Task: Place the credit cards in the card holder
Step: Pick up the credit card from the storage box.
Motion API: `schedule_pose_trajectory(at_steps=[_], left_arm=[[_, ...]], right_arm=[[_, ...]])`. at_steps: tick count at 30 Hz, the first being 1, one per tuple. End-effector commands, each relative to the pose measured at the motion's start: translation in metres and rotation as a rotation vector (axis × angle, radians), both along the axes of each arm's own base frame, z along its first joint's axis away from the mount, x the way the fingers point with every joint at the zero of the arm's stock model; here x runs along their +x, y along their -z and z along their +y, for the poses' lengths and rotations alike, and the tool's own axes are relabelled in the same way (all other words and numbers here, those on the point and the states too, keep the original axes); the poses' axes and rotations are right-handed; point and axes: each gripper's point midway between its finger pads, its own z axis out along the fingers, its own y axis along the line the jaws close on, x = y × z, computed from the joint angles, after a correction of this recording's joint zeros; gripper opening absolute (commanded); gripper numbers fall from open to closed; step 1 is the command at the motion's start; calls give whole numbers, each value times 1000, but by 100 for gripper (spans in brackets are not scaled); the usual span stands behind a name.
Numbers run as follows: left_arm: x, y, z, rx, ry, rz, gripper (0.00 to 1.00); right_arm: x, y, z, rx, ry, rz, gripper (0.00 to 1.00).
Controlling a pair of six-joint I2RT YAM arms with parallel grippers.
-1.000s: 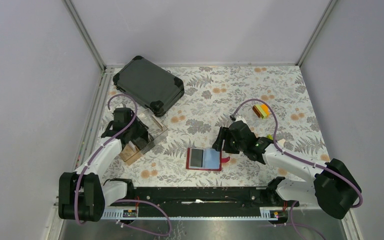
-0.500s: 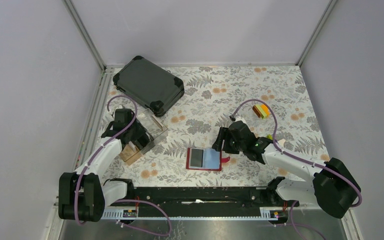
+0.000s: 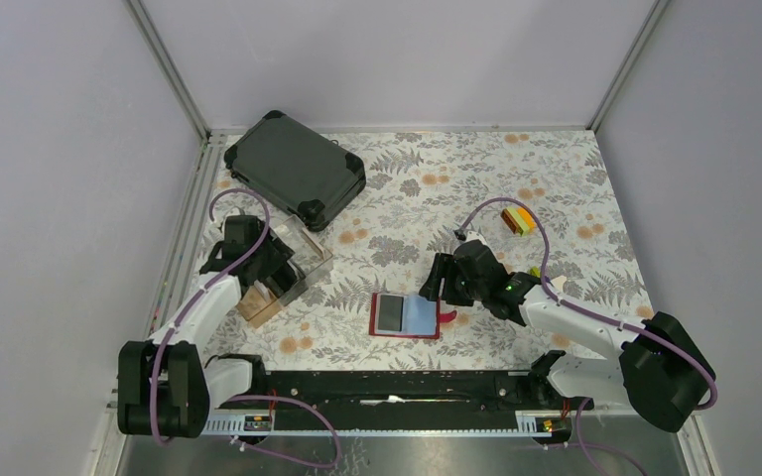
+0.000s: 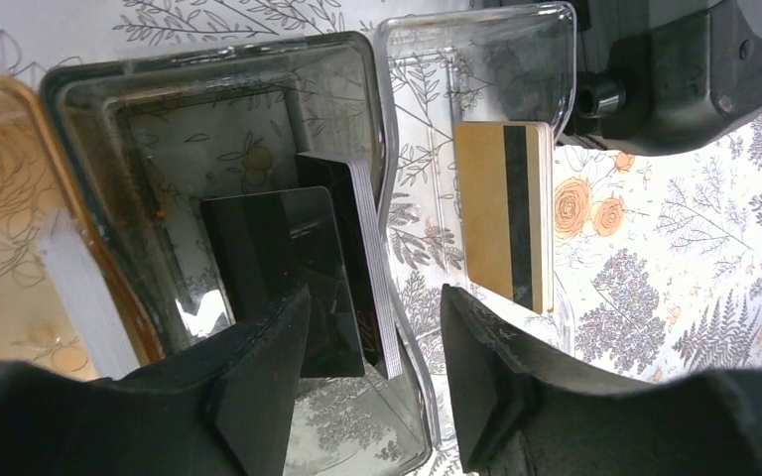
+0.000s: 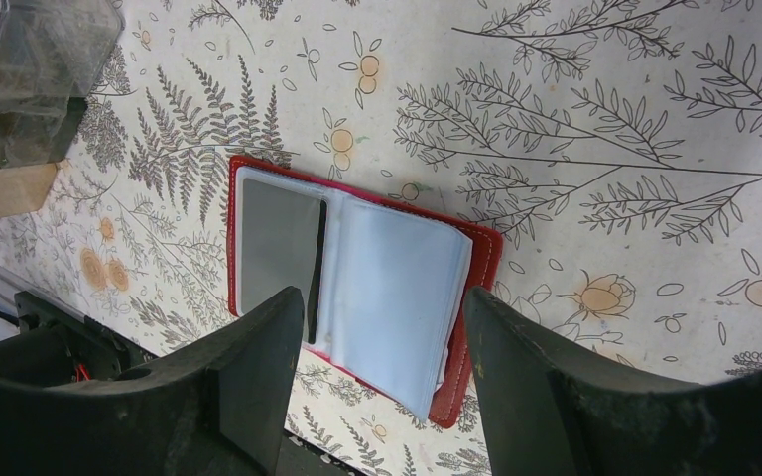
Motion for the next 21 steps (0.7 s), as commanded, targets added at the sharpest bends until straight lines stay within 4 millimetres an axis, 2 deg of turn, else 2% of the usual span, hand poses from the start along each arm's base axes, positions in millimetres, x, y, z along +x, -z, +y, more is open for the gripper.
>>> schedule_pose_trajectory(at_steps=[1, 10, 15, 21], left_arm=[[17, -7, -10, -59, 31, -66, 52], [19, -3, -15, -78, 58, -54, 38], [19, -10, -13, -69, 49, -75, 31], [20, -17, -11, -64, 45, -100, 28]], right_arm=[[3, -1, 2, 22, 4, -5, 67], [2, -1, 2, 23, 3, -4, 67], [2, -1, 3, 23, 0, -2, 67], [1, 0, 5, 33, -9, 6, 67]])
